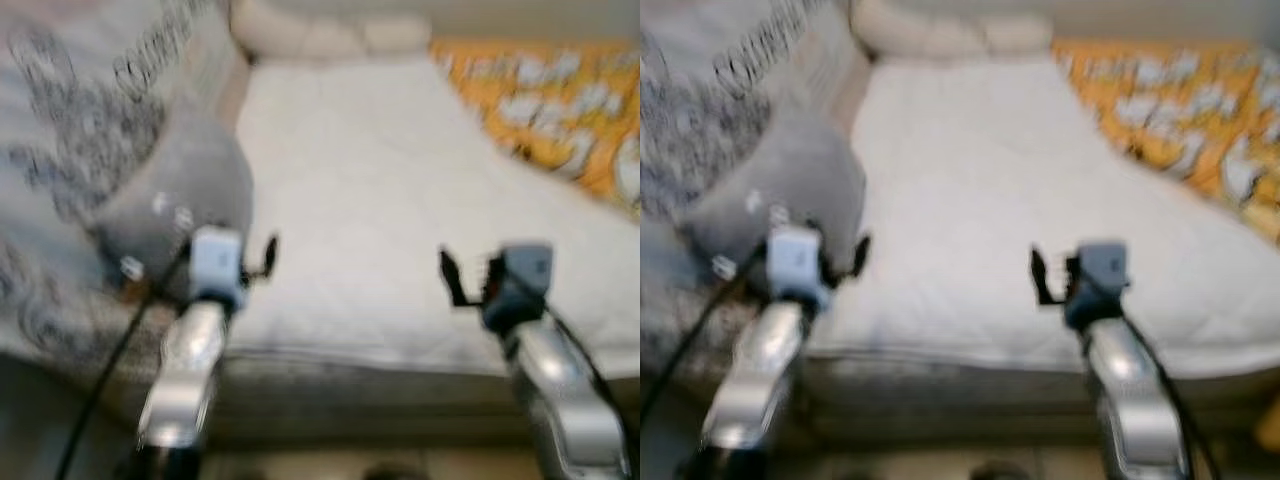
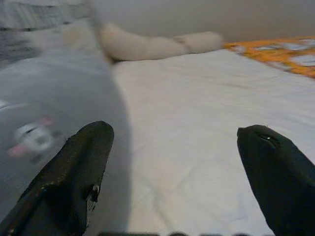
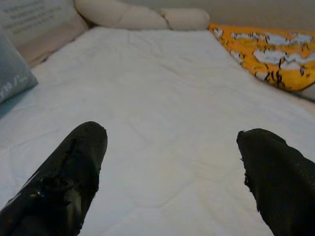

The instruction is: Clean up the room

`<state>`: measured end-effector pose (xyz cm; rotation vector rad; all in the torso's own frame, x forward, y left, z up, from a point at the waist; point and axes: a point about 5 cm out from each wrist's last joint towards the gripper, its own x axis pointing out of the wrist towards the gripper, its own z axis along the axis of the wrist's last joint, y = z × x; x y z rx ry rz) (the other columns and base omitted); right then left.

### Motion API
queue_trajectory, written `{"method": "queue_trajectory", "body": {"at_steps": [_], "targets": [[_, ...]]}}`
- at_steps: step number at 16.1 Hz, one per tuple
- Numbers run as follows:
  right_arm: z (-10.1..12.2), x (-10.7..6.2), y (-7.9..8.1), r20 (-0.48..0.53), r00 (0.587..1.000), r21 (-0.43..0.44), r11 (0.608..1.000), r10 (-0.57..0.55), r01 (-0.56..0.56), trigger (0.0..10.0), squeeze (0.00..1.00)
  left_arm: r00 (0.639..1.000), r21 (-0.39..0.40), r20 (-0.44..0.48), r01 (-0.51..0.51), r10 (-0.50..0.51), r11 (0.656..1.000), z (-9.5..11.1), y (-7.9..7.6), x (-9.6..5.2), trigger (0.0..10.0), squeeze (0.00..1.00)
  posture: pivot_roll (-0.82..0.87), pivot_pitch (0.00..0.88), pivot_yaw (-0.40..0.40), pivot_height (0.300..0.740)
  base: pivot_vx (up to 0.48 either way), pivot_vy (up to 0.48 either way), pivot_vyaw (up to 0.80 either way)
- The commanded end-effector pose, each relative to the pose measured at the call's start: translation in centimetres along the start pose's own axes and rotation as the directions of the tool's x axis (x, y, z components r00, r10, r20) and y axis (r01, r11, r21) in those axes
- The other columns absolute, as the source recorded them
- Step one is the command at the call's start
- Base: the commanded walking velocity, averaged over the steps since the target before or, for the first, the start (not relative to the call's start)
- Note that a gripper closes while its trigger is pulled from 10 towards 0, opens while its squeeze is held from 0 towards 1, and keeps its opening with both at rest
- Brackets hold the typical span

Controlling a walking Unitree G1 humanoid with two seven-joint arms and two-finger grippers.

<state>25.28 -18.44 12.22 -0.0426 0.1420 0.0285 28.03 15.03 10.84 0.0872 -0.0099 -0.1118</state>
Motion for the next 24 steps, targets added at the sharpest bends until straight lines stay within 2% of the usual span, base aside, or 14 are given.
{"method": "queue_trajectory", "body": {"at_steps": [1,4,10,12,14,18,24], "targets": [[-0.1,0.1,-0.5,0.000,0.999,-0.012,0.999,-0.032,0.032,10.0,1.00,1.000,0.015,-0.016,-0.020,0.021,1.000,-0.1,0.2,-0.1,10.0,0.98,-0.03,0.000,0.047,0.740,0.000,-0.480,0.00],[-0.6,0.0,-1.0,-0.012,0.996,-0.019,0.996,-0.085,0.085,10.0,1.00,0.998,0.026,-0.049,-0.048,0.049,0.999,-0.2,0.4,-0.6,10.0,0.98,-0.04,0.000,0.053,0.740,0.000,-0.480,0.34],[-0.8,0.1,-1.8,-0.016,0.992,-0.017,0.992,-0.126,0.126,10.0,1.00,0.996,0.028,-0.053,-0.067,0.068,0.997,0.1,0.5,-0.1,10.0,0.98,-0.05,0.000,0.058,0.740,0.000,-0.480,0.23],[-0.8,0.1,-1.9,-0.019,0.991,-0.015,0.991,-0.135,0.135,10.0,1.00,0.996,0.029,-0.057,-0.069,0.070,0.997,0.1,0.5,-0.1,10.0,0.98,-0.04,0.000,0.056,0.740,0.000,-0.480,-0.32],[-0.8,0.2,-1.9,-0.022,0.991,-0.014,0.991,-0.135,0.134,10.0,1.00,0.996,0.027,-0.058,-0.072,0.074,0.997,0.1,0.6,0.0,10.0,0.98,-0.04,0.000,0.053,0.740,0.000,-0.480,0.00],[-0.8,0.4,-2.0,-0.024,0.991,-0.016,0.992,-0.129,0.129,10.0,1.00,0.995,0.023,-0.060,-0.082,0.084,0.996,0.1,0.6,0.0,10.0,0.98,-0.04,0.000,0.047,0.740,0.000,-0.480,0.59],[-0.8,0.7,-1.7,-0.029,0.993,-0.022,0.993,-0.114,0.113,10.0,1.00,0.993,0.018,-0.068,-0.101,0.102,0.995,-0.1,0.9,-0.1,10.0,0.98,-0.03,0.000,0.038,0.740,0.000,-0.480,0.13]]}}
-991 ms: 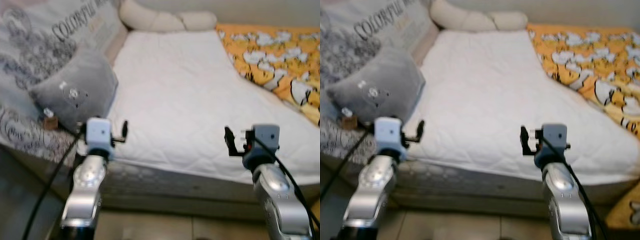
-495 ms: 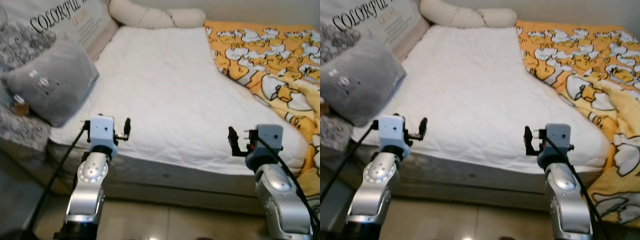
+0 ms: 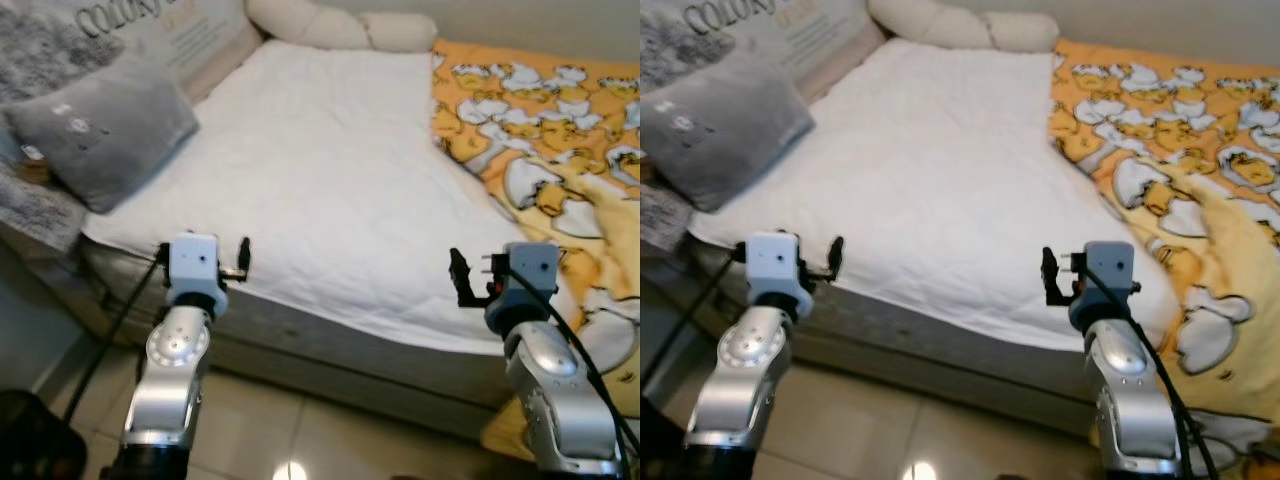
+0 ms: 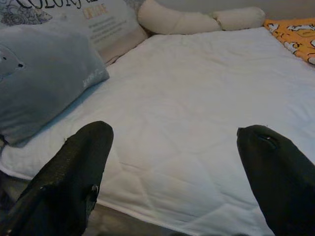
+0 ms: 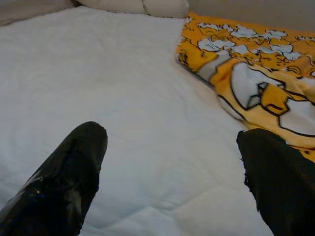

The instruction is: Clean up the room

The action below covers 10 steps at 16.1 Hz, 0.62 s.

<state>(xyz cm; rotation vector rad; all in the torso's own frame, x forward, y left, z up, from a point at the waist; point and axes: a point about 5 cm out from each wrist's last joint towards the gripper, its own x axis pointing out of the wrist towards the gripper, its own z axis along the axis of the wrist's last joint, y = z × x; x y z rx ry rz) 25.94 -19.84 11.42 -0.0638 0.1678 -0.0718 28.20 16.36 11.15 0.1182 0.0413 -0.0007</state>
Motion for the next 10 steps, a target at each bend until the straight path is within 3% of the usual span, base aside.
{"method": "queue_trajectory", "body": {"at_steps": [1,2,10], "targets": [[-0.12,0.02,-0.39,-0.003,1.000,-0.007,1.000,-0.016,0.016,10.0,1.00,1.000,-0.013,-0.012,0.007,-0.007,1.000,-0.25,-0.46,-0.11,10.0,0.98,-0.03,0.000,0.038,0.740,0.000,-0.480,0.80],[-0.19,0.03,-0.40,-0.007,1.000,-0.012,1.000,-0.017,0.017,10.0,1.00,1.000,-0.013,-0.014,0.005,-0.005,1.000,-0.28,-0.44,-0.10,10.0,0.98,-0.04,0.000,0.040,0.740,0.000,-0.480,0.56],[-0.60,0.04,-0.13,-0.025,1.000,-0.032,0.999,-0.009,0.008,10.0,1.00,1.000,-0.009,-0.020,-0.001,0.001,1.000,-0.35,-0.33,-0.10,10.0,0.98,-0.03,0.000,0.043,0.740,0.000,-0.480,0.00]]}}
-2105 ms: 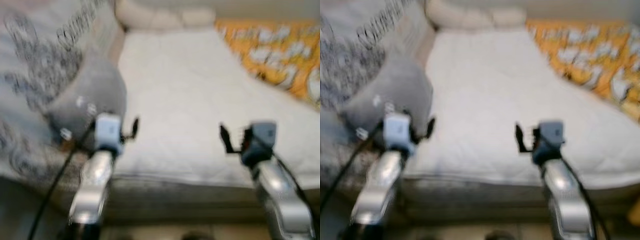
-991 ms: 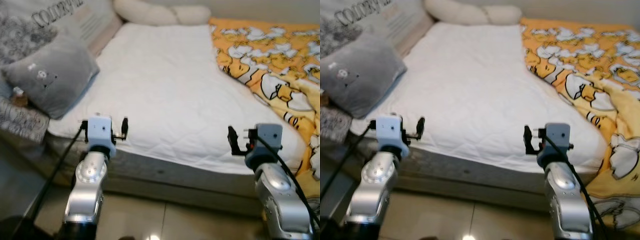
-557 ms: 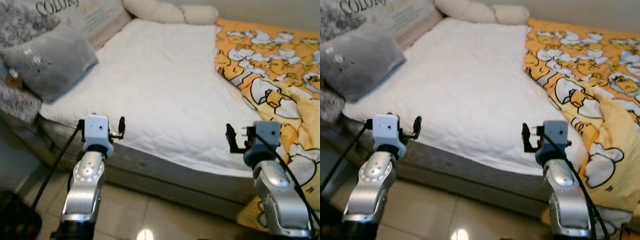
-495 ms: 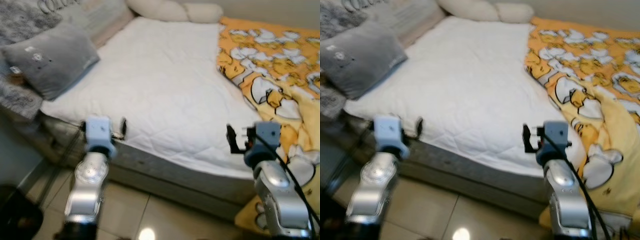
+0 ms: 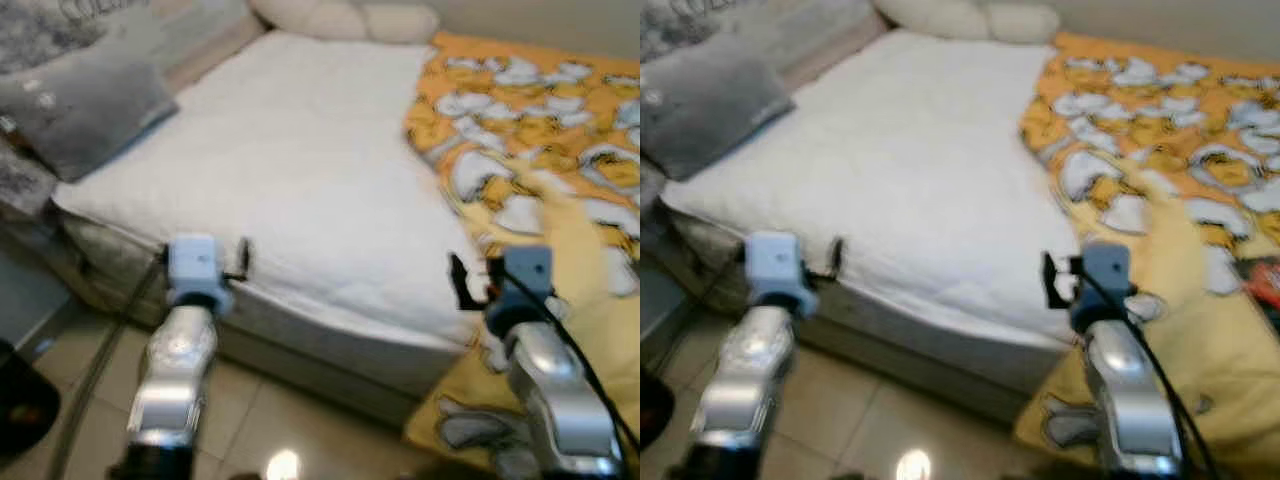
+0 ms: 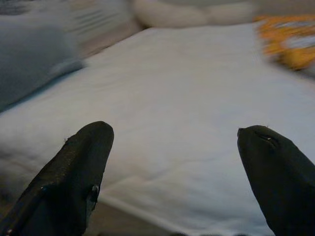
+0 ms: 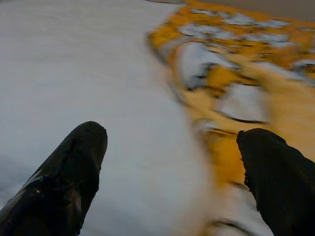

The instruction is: Clean up the room

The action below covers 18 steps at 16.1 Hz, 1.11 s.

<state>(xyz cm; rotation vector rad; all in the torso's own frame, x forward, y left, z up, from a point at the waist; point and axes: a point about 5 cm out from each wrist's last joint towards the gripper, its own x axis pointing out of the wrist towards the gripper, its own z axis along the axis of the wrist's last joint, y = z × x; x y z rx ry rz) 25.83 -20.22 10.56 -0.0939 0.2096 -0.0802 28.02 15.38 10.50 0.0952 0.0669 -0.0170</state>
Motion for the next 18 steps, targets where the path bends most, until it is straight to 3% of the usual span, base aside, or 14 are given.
{"method": "queue_trajectory", "body": {"at_steps": [1,6,14,18], "targets": [[0.3,0.0,0.2,0.014,1.000,-0.001,1.000,0.000,0.000,10.0,1.00,1.000,0.015,0.004,-0.019,0.019,1.000,0.2,0.7,0.0,10.0,0.98,-0.03,0.000,0.043,0.740,0.000,-0.480,0.00],[0.2,-0.1,0.6,0.014,0.999,0.003,1.000,0.028,-0.028,10.0,1.00,1.000,0.017,0.002,-0.019,0.019,1.000,0.2,0.7,0.1,10.0,0.98,-0.03,0.000,0.046,0.740,0.000,-0.480,0.00],[-0.1,-0.3,2.2,0.009,0.988,-0.008,0.988,0.152,-0.152,10.0,1.00,1.000,0.026,0.002,-0.025,0.025,0.999,0.1,1.0,0.0,10.0,0.98,-0.03,0.000,0.045,0.740,0.000,-0.480,0.76],[-1.0,-0.5,1.8,-0.023,0.995,0.021,0.995,0.100,-0.100,10.0,1.00,1.000,0.044,0.008,-0.020,0.019,0.999,0.0,1.2,-0.2,10.0,0.92,-0.02,0.000,0.048,0.740,0.000,-0.120,0.20]]}}
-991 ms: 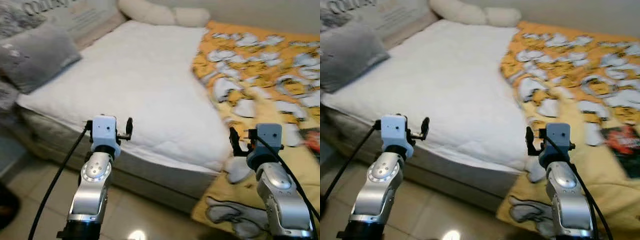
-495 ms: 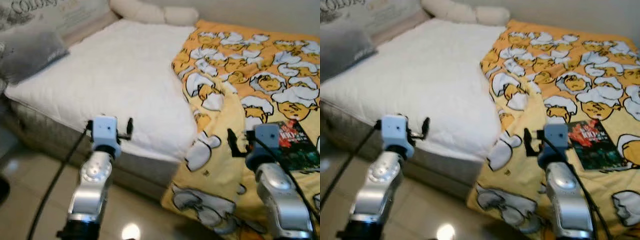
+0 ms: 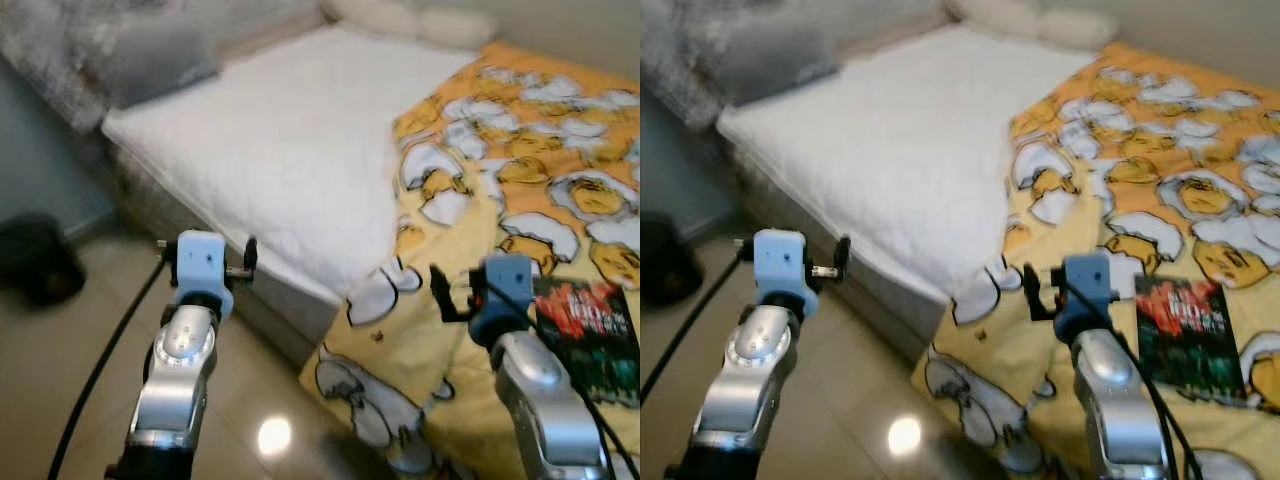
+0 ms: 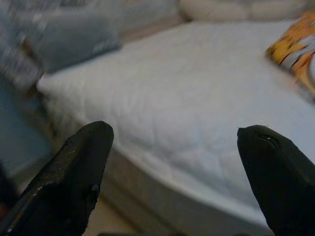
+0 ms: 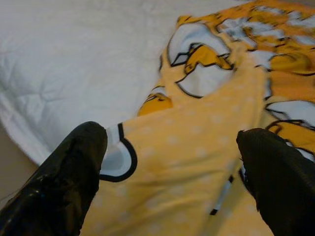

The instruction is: Clean up the room

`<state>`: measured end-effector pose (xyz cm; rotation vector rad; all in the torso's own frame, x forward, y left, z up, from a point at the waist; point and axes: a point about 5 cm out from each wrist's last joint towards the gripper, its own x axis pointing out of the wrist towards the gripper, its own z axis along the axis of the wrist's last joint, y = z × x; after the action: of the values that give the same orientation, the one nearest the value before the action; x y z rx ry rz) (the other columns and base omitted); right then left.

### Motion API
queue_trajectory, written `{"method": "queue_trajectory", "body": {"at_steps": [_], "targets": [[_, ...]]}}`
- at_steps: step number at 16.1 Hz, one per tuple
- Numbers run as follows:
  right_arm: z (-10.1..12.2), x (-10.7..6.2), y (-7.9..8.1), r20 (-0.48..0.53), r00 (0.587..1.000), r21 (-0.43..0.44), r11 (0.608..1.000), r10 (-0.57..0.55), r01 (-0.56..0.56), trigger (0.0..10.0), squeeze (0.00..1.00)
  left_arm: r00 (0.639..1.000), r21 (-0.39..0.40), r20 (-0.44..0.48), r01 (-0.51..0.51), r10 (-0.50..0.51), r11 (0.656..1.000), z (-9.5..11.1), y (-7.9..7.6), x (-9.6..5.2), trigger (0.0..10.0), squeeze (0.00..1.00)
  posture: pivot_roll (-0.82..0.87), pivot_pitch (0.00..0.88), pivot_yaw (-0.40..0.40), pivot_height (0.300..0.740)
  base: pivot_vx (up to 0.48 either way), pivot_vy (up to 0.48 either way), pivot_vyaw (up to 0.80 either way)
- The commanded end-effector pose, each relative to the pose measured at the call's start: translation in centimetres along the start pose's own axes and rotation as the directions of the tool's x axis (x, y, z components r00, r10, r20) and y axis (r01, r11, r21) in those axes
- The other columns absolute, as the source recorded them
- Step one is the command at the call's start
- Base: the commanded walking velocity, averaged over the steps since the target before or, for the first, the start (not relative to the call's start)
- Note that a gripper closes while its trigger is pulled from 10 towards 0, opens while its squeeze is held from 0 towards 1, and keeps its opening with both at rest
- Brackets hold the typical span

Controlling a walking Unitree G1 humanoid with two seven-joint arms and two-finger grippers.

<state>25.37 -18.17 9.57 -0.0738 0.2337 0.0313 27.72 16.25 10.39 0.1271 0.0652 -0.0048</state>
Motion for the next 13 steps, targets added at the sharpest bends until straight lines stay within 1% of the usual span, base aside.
{"method": "queue_trajectory", "body": {"at_steps": [1,2,3,4,5,7,13], "targets": [[-0.39,-0.15,-0.44,-0.013,1.000,0.009,1.000,-0.025,0.025,10.0,1.00,1.000,0.026,0.011,0.000,0.000,1.000,0.22,0.39,0.07,10.0,0.91,-0.02,0.000,0.050,0.740,0.000,0.000,0.00],[-0.65,-0.28,-0.64,-0.020,0.999,0.011,0.999,-0.042,0.042,10.0,1.00,1.000,0.029,0.016,0.010,-0.010,1.000,0.25,0.34,0.07,10.0,0.90,-0.03,0.000,0.051,0.740,0.000,0.000,0.00],[-0.91,-0.38,-0.77,-0.034,0.998,0.021,0.998,-0.059,0.060,10.0,1.00,1.000,0.027,0.019,0.018,-0.019,0.999,0.26,0.26,0.06,10.0,0.86,-0.03,0.000,0.054,0.740,0.000,0.000,0.00],[-1.11,-0.45,-0.84,-0.046,0.996,0.031,0.997,-0.075,0.077,10.0,1.00,0.999,0.027,0.021,0.025,-0.025,0.999,0.26,0.20,0.04,10.0,0.86,-0.03,0.000,0.054,0.740,0.000,0.240,0.00],[-1.16,-0.50,-0.79,-0.049,0.996,0.037,0.996,-0.078,0.079,10.0,1.00,0.999,0.037,0.021,0.035,-0.036,0.999,0.30,0.09,0.04,10.0,0.85,-0.03,0.000,0.058,0.740,0.000,0.480,-0.46],[-1.24,-0.54,-0.66,-0.050,0.996,0.045,0.996,-0.079,0.082,10.0,1.00,0.999,0.045,0.019,0.042,-0.043,0.998,0.30,0.01,0.06,10.0,0.84,-0.03,0.000,0.061,0.740,0.000,0.480,-0.62],[-1.35,-0.54,-0.53,-0.054,0.994,0.063,0.993,-0.098,0.101,10.0,1.00,0.999,0.056,0.015,0.044,-0.045,0.997,0.35,0.39,0.35,10.0,0.84,-0.02,0.000,0.070,0.740,0.000,0.480,-0.79]]}}
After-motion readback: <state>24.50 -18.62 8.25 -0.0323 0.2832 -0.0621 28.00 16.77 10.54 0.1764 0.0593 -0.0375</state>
